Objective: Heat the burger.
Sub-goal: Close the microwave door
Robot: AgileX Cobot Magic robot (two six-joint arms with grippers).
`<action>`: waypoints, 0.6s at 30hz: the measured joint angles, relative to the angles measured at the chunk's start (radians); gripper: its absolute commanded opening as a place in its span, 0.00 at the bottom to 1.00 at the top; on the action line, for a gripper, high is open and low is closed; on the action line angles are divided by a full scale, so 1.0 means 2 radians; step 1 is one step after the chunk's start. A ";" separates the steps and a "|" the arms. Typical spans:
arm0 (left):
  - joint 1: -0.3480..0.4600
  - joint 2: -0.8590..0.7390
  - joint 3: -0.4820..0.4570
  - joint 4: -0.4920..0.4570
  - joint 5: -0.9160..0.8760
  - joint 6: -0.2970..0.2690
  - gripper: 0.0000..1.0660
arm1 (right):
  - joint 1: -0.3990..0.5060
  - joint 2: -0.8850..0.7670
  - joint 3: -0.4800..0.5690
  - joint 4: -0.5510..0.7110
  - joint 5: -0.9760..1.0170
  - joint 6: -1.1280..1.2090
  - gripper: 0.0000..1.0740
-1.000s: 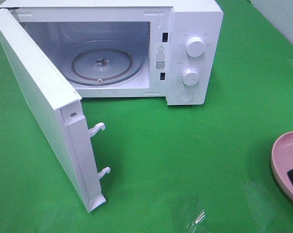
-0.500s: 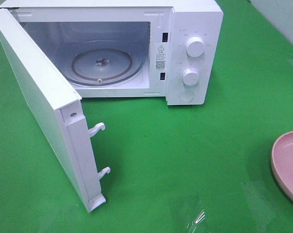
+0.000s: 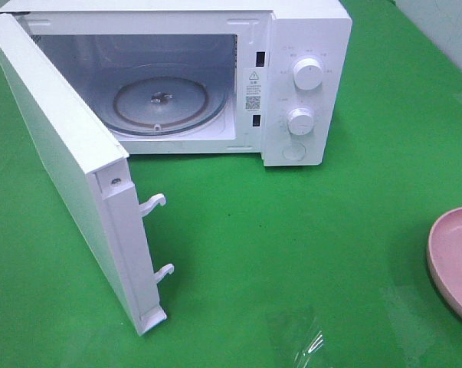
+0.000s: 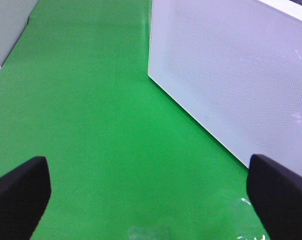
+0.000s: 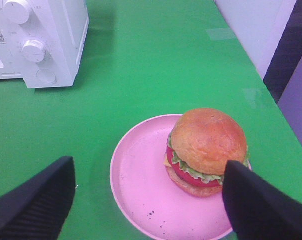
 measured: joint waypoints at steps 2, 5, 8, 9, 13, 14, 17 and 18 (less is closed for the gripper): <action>0.000 0.000 0.000 0.000 0.000 0.000 0.93 | 0.000 0.000 0.000 0.000 0.000 0.000 0.71; 0.000 0.000 0.000 0.000 0.000 0.000 0.93 | 0.000 0.000 0.000 0.000 0.000 0.000 0.71; 0.000 0.000 0.000 0.000 0.000 0.000 0.93 | 0.000 0.000 0.000 0.000 0.000 0.000 0.71; 0.000 0.000 0.000 0.000 0.000 0.000 0.93 | 0.000 0.000 0.000 0.000 0.000 0.000 0.71; 0.000 0.000 0.000 0.000 0.000 0.000 0.93 | 0.000 0.000 0.000 0.000 0.000 0.000 0.71; 0.000 0.000 0.000 0.000 0.000 0.000 0.93 | 0.000 0.000 0.000 0.000 0.000 0.000 0.71; 0.000 0.000 0.000 0.000 0.000 0.000 0.93 | 0.000 0.000 0.000 0.000 0.000 0.000 0.71; 0.000 0.000 0.000 0.000 0.000 0.000 0.93 | 0.000 0.000 0.000 0.000 0.000 0.000 0.71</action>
